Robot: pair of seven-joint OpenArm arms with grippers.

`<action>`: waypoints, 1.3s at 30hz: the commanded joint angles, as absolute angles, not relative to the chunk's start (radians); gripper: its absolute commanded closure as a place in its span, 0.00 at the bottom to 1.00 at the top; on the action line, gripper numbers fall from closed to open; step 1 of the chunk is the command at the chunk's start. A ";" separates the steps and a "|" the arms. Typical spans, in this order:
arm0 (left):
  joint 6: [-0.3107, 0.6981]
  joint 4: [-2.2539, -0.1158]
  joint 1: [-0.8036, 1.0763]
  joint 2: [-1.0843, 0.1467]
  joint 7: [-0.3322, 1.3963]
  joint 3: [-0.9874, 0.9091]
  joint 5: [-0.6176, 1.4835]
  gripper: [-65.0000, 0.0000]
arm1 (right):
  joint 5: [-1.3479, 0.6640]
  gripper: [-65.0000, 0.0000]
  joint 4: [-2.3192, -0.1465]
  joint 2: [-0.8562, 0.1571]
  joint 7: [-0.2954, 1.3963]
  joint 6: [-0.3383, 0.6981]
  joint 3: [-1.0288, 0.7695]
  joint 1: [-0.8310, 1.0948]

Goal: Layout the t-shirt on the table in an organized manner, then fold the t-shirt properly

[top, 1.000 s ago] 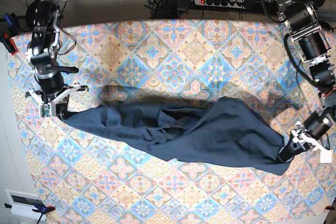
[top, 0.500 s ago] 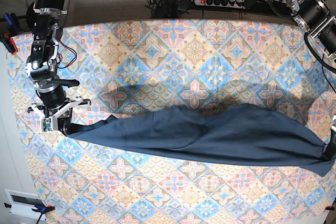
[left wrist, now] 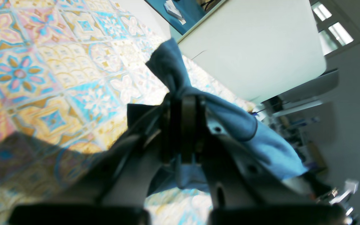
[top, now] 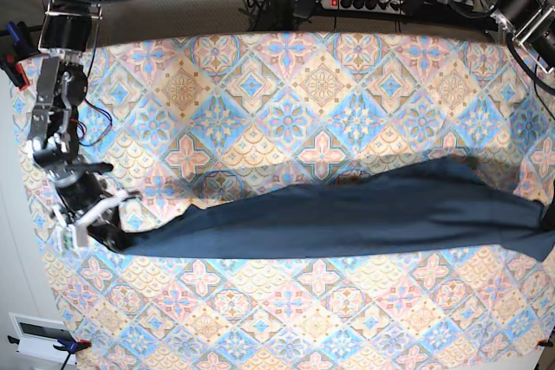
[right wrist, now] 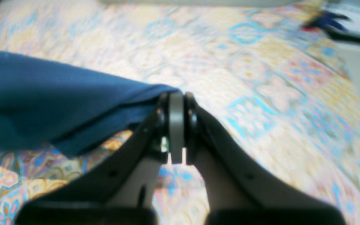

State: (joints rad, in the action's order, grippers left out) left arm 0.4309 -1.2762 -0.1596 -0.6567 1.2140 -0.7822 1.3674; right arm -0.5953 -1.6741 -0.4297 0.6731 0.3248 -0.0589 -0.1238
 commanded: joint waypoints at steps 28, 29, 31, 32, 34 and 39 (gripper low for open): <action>0.433 -1.762 0.134 -0.236 1.360 -0.050 1.110 0.86 | -0.308 0.60 -1.260 -0.438 0.700 0.338 0.116 -0.694; 0.435 -1.765 0.125 -0.236 1.363 -0.048 1.110 0.78 | -0.298 0.55 -1.302 -0.438 0.728 0.338 0.111 -0.651; 0.437 -1.765 0.105 -0.236 1.362 -0.053 1.112 0.61 | -0.292 0.48 -1.394 -0.438 0.768 0.338 0.105 -0.578; 0.437 -1.765 0.093 -0.240 1.360 -0.058 1.112 0.52 | -0.294 0.46 -1.446 -0.438 0.786 0.338 0.105 -0.542; 0.437 -1.765 0.077 -0.260 1.360 -0.090 1.113 0.39 | -0.294 0.45 -1.527 -0.443 0.808 0.338 0.087 -0.456; 0.438 -1.759 0.030 -0.302 1.360 -0.196 1.136 0.22 | -0.298 0.45 -1.738 -0.440 0.823 0.338 -0.007 -0.202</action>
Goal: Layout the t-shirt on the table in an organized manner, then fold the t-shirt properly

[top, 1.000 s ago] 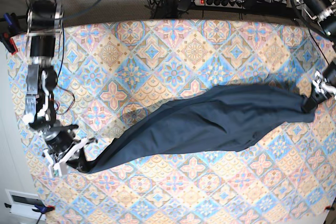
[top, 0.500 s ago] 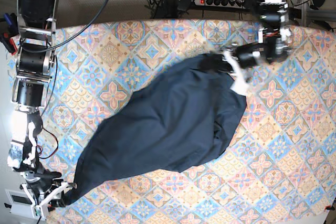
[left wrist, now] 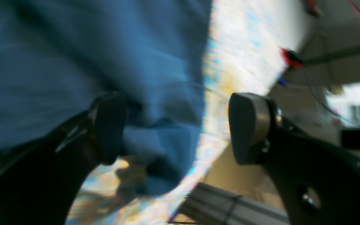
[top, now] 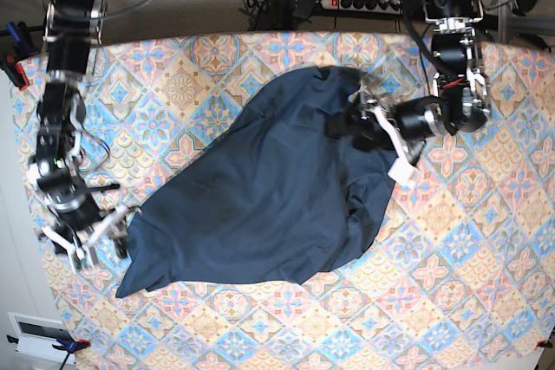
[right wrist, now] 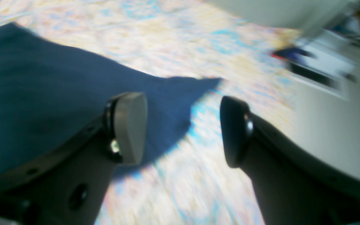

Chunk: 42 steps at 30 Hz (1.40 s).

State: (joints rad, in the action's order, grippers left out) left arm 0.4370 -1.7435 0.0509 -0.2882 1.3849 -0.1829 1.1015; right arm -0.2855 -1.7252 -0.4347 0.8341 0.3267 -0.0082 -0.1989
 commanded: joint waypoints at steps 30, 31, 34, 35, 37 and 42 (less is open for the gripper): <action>0.433 -1.058 -0.361 -0.216 0.928 -0.088 0.733 0.59 | -0.298 0.45 -1.934 -0.268 0.823 0.338 -0.013 0.223; 0.433 -1.058 -0.361 -0.216 0.921 -0.088 0.734 0.79 | -0.298 0.45 -1.940 -0.268 0.823 0.338 -0.013 0.223; 0.433 -1.064 -0.361 -0.219 0.921 -0.131 0.740 1.00 | -0.298 0.45 -1.946 -0.268 0.823 0.338 -0.013 0.223; 0.433 -1.087 -0.361 -0.234 0.932 -0.176 0.742 0.99 | -0.300 0.45 -1.946 -0.268 0.823 0.338 -0.013 0.223; 0.433 -1.152 -0.354 -0.248 0.958 -0.278 0.757 1.00 | -0.300 0.45 -1.946 -0.268 0.823 0.338 -0.013 0.225; 0.433 -1.227 -0.357 -0.289 1.075 -0.463 0.776 1.00 | -0.300 0.45 -1.946 -0.268 0.823 0.338 0.001 0.237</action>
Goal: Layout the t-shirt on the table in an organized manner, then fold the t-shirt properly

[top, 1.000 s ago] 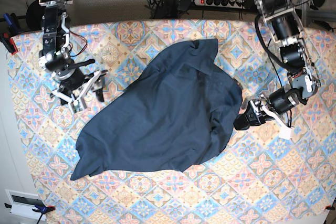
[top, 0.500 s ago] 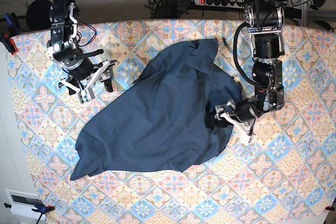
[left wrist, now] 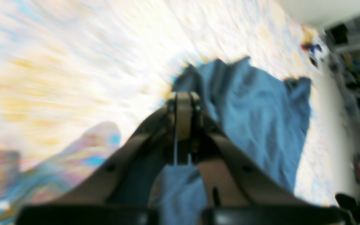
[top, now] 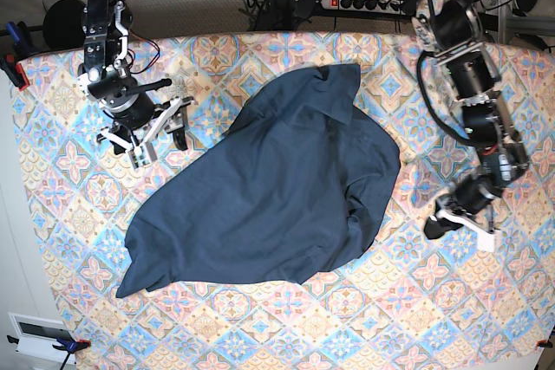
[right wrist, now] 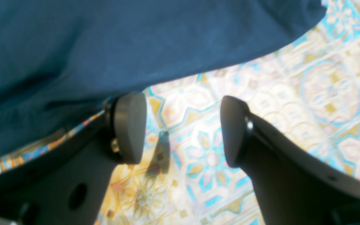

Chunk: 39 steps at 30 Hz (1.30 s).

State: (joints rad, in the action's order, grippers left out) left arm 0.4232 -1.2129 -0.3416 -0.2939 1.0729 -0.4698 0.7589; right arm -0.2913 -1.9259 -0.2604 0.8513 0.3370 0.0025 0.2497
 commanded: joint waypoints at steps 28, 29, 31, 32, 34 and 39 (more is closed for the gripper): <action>0.433 -1.132 -0.312 -0.239 0.969 -0.113 0.619 0.68 | -0.300 0.45 -1.948 -0.268 0.822 0.338 0.085 0.237; 0.433 -1.132 -0.320 -0.239 0.961 -0.113 0.619 0.83 | -0.300 0.45 -1.948 -0.268 0.822 0.338 0.085 0.237; 0.432 -1.132 -0.335 -0.242 0.938 -0.117 0.618 1.00 | -0.300 0.45 -1.948 -0.268 0.822 0.338 0.085 0.237; 0.432 -1.132 -0.340 -0.246 0.934 -0.117 0.621 1.00 | -0.300 0.45 -1.949 -0.268 0.822 0.338 0.085 0.237; 0.432 -1.136 -0.343 -0.271 0.934 -0.147 0.636 0.99 | -0.300 0.45 -1.954 -0.268 0.822 0.338 0.085 0.237; 0.432 -1.167 -0.338 -0.326 0.938 -0.360 0.720 1.00 | -0.300 0.45 -1.956 -0.269 0.822 0.338 0.134 0.237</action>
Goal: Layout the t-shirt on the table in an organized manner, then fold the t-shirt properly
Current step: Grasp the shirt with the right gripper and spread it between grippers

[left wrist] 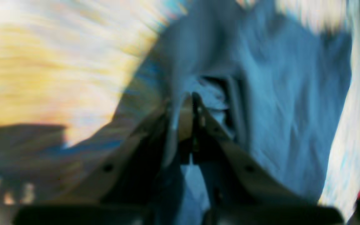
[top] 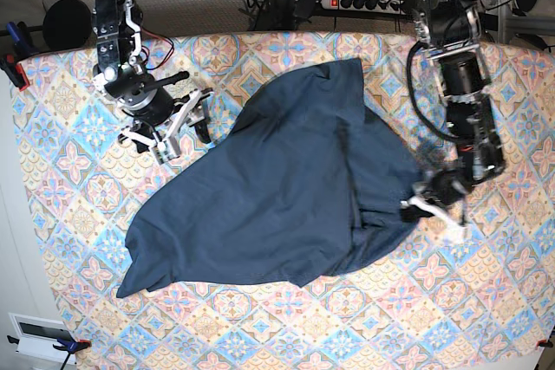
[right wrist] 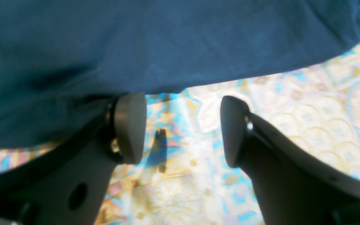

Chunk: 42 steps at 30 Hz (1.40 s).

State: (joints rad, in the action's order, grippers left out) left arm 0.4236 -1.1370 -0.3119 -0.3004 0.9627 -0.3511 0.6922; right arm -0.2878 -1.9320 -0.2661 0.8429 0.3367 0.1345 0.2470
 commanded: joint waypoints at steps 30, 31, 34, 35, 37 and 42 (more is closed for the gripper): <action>0.433 -1.372 -0.157 -0.410 1.043 -0.931 0.789 1.00 | -0.555 0.44 -1.635 -0.120 0.886 0.338 0.269 0.004; 0.433 -1.372 -0.157 -0.410 1.043 -0.931 0.789 1.00 | -0.555 0.44 -1.623 -0.113 0.886 0.338 0.254 0.004; 0.433 -1.372 -0.157 -0.423 1.043 -0.931 0.789 1.00 | -0.555 0.44 -1.593 -0.105 0.886 0.338 0.237 0.004; 0.433 -1.372 -0.157 -0.423 1.043 -0.931 0.789 1.00 | -0.555 0.44 -1.583 -0.102 0.886 0.338 0.239 0.004; 0.433 -1.372 -0.157 -0.423 1.043 -0.931 0.789 1.00 | -0.553 0.44 -1.561 -0.094 0.886 0.338 0.234 0.004; 0.433 -1.372 -0.157 -0.423 1.043 -0.931 0.789 1.00 | -0.553 0.44 -1.521 -0.091 0.886 0.338 0.232 0.004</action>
